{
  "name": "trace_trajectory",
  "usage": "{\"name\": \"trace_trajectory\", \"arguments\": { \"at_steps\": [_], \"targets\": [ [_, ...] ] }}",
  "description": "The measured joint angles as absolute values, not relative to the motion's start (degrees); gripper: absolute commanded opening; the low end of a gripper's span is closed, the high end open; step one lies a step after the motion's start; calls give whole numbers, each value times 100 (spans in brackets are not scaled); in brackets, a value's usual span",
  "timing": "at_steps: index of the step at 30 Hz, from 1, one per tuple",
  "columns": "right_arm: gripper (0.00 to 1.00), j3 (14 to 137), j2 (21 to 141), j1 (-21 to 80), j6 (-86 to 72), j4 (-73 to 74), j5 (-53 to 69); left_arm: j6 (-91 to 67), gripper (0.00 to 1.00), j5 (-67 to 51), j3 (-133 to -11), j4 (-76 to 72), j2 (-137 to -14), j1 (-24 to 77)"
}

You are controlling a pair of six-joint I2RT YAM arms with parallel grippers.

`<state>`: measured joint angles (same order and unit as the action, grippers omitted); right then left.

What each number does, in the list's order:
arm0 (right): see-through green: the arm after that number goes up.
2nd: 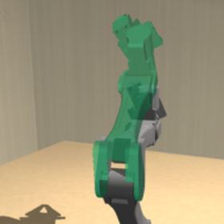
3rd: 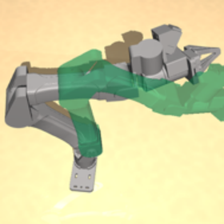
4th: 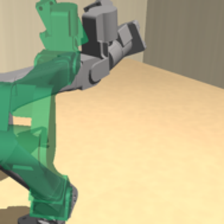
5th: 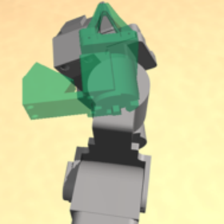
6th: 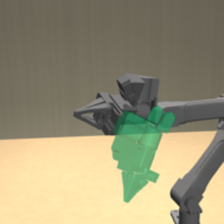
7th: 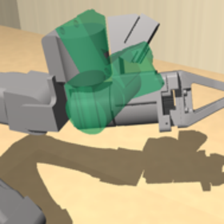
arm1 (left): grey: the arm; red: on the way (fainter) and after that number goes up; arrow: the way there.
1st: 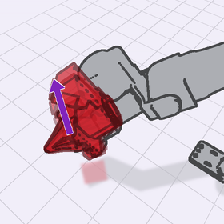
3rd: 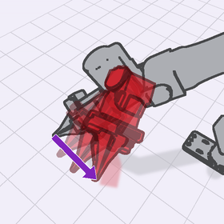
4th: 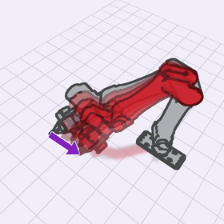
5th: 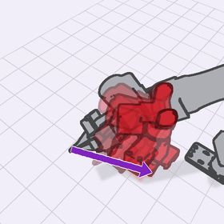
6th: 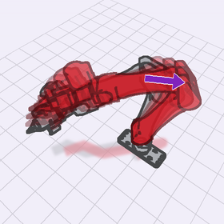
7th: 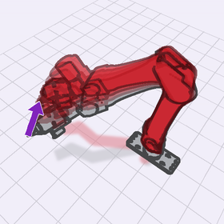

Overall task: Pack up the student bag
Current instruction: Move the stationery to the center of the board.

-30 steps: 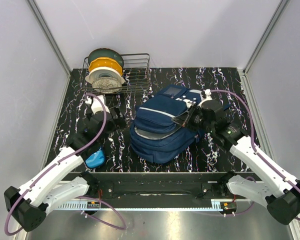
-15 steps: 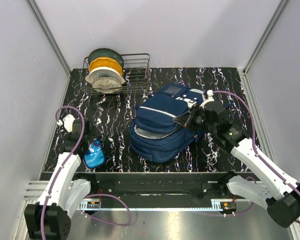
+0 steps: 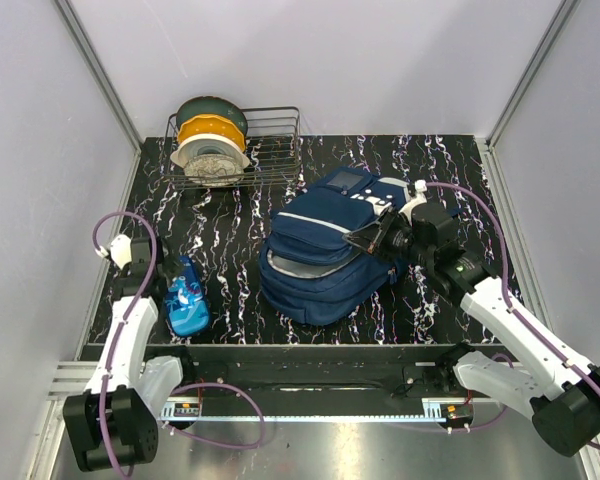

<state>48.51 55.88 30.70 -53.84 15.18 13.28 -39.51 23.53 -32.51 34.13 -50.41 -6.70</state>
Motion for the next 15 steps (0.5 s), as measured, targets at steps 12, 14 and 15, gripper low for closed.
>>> {"name": "trace_trajectory", "arguments": {
  "at_steps": [12,14,15],
  "targets": [
    [0,4788,5588,2888,-5395,1374,1664,-4244,96,1476,-2523,1929,-5778,-976],
    [0,4755,5588,2853,-5402,1330,1728,-4204,96,1240,-2502,1702,-5859,-1004],
    [0,4755,5590,2838,-5406,1315,1750,-4180,96,1070,-2464,1551,-5907,-1002]
  ]
}}
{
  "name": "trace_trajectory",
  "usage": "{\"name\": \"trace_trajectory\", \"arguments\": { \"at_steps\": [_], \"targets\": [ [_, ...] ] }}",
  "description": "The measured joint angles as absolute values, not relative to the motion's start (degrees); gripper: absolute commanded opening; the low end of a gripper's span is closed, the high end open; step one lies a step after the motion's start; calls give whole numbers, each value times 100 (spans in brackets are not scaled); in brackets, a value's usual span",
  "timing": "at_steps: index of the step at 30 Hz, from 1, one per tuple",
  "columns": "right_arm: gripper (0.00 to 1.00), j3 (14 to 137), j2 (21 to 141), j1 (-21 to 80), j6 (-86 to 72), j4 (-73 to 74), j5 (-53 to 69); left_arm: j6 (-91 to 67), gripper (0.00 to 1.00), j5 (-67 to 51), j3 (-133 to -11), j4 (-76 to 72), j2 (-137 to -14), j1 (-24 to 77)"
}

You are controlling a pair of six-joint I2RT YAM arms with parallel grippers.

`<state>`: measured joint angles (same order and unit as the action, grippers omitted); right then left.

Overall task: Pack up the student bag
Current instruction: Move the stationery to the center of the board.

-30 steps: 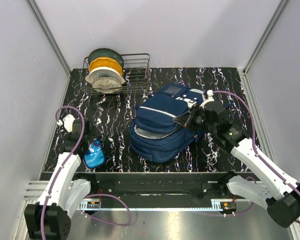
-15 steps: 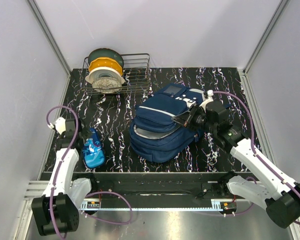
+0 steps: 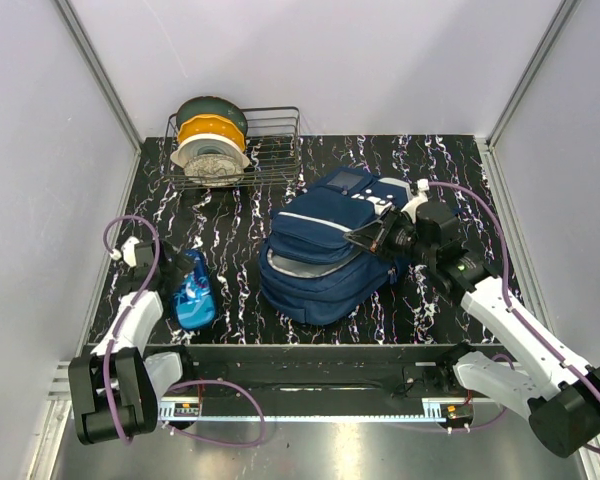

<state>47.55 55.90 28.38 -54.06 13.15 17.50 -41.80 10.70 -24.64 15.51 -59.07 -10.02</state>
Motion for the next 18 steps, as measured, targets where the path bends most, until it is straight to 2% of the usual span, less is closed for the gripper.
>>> {"name": "trace_trajectory", "arguments": {
  "at_steps": [11,12,14,18],
  "targets": [
    [0,4716,5699,2768,-5548,1074,1977,-4191,89,-886,-1898,-60,-6213,-980],
    [0,4705,5710,2766,-5579,1026,1994,-4189,95,-969,-1870,-121,-6217,-963],
    [0,4670,5734,2766,-5618,921,2029,-4178,99,-1149,-1850,-233,-6248,-878],
    [0,4657,5784,2762,-5699,801,2071,-4036,99,-1090,-1903,-139,-6235,-499]
  ]
}}
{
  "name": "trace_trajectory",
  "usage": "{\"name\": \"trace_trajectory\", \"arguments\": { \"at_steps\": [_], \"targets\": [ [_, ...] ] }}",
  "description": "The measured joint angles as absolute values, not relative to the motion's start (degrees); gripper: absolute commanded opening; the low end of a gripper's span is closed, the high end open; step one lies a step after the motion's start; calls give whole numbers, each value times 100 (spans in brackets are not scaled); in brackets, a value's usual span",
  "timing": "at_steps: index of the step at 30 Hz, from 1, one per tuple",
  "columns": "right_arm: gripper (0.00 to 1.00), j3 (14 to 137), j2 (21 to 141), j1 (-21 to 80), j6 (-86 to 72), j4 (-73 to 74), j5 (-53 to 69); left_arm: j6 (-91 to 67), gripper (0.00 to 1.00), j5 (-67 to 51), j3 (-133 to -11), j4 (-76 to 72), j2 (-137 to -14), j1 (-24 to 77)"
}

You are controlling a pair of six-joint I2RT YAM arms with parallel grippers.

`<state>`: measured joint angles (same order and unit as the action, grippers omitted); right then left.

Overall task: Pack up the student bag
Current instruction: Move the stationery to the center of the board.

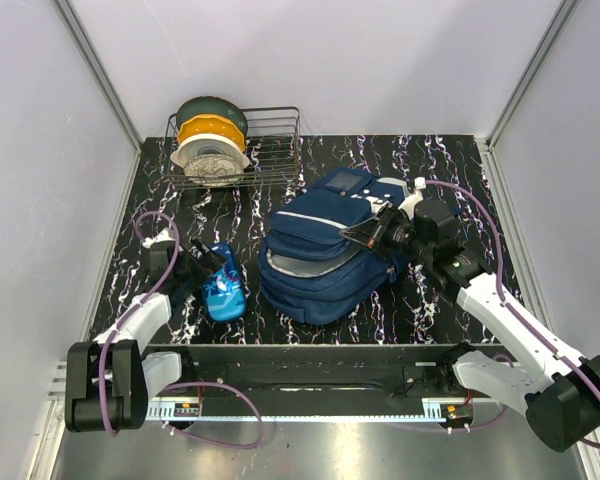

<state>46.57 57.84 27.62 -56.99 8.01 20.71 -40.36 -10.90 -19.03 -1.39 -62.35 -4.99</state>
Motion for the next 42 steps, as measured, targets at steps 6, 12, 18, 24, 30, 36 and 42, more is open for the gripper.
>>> {"name": "trace_trajectory", "arguments": {
  "at_steps": [6,12,18,24,30,36,42],
  "targets": [
    [1,4657,5843,2762,-5795,685,2093,-3802,99,-725,-2171,491,-6239,521],
    [1,4646,5900,2759,-5878,589,2152,-3728,99,-467,-2318,541,-6440,1002],
    [1,4593,5902,2757,-5929,523,2171,-3802,96,-336,-2357,405,-6567,1358],
    [1,4491,5905,2746,-5946,454,2176,-4049,98,-458,-2222,-261,-6731,1575],
    [1,4375,5905,2727,-5946,438,2174,-4263,99,-810,-1927,-1382,-7011,1590],
    [1,4362,5905,2720,-5946,425,2174,-4224,66,-904,-1870,-1785,-7227,1599],
    [2,4357,5905,2711,-5946,421,2169,-4171,32,-851,-1863,-1638,-7210,1669]
  ]
}}
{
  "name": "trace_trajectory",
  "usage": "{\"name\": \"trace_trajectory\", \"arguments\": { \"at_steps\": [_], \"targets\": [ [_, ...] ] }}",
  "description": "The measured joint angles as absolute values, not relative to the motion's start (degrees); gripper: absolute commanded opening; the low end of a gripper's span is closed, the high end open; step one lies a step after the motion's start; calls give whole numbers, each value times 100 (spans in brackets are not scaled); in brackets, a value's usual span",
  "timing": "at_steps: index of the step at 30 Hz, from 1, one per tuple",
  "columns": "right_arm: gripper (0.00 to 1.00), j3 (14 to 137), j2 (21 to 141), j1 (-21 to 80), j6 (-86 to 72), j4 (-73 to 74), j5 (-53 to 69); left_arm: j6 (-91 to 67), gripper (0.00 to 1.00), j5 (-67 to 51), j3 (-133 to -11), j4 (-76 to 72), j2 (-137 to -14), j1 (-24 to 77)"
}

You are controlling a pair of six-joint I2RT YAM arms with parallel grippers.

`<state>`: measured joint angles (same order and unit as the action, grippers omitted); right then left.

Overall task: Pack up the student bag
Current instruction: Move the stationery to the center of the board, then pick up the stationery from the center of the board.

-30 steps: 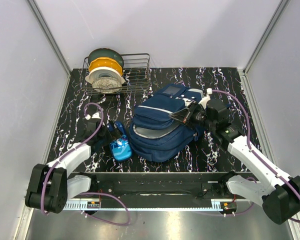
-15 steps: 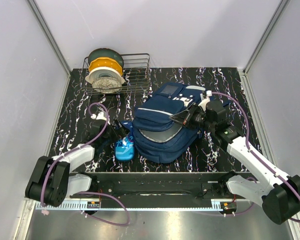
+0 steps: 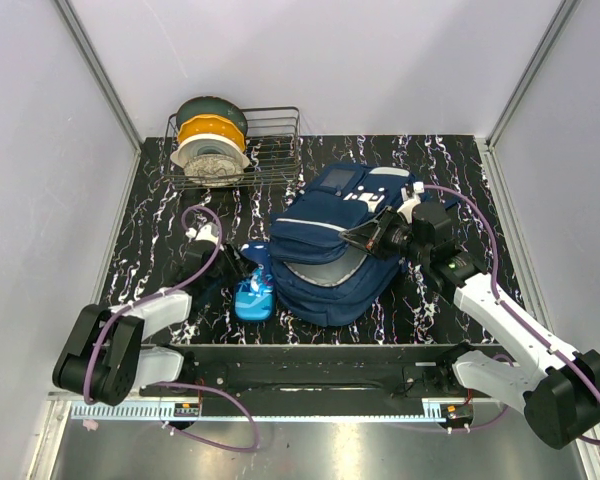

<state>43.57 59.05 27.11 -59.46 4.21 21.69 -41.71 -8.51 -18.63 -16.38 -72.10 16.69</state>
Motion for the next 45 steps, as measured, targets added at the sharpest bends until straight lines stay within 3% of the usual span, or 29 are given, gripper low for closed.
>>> {"name": "trace_trajectory", "arguments": {
  "at_steps": [3,8,22,30,36,40,45],
  "targets": [
    [1,4357,5905,2703,-5944,421,2165,-4143,16,-832,-1914,-1435,-7039,1780],
    [2,4357,5905,2698,-5946,416,2171,-4128,1,-834,-1949,-867,-6611,1933],
    [2,4346,5905,2698,-5981,414,2169,-3830,0,-792,-2281,923,-5157,2091],
    [2,4344,5905,2698,-5988,416,2167,-3776,35,-873,-2324,733,-5452,2067],
    [2,4335,5905,2698,-5988,414,2154,-3691,42,-904,-2351,679,-5524,2067],
    [3,4313,5902,2698,-5990,408,2156,-3603,62,-943,-2351,668,-5575,2073],
    [3,4305,5900,2698,-6001,408,2156,-3579,65,-1186,-2351,784,-5730,2176]
  ]
}}
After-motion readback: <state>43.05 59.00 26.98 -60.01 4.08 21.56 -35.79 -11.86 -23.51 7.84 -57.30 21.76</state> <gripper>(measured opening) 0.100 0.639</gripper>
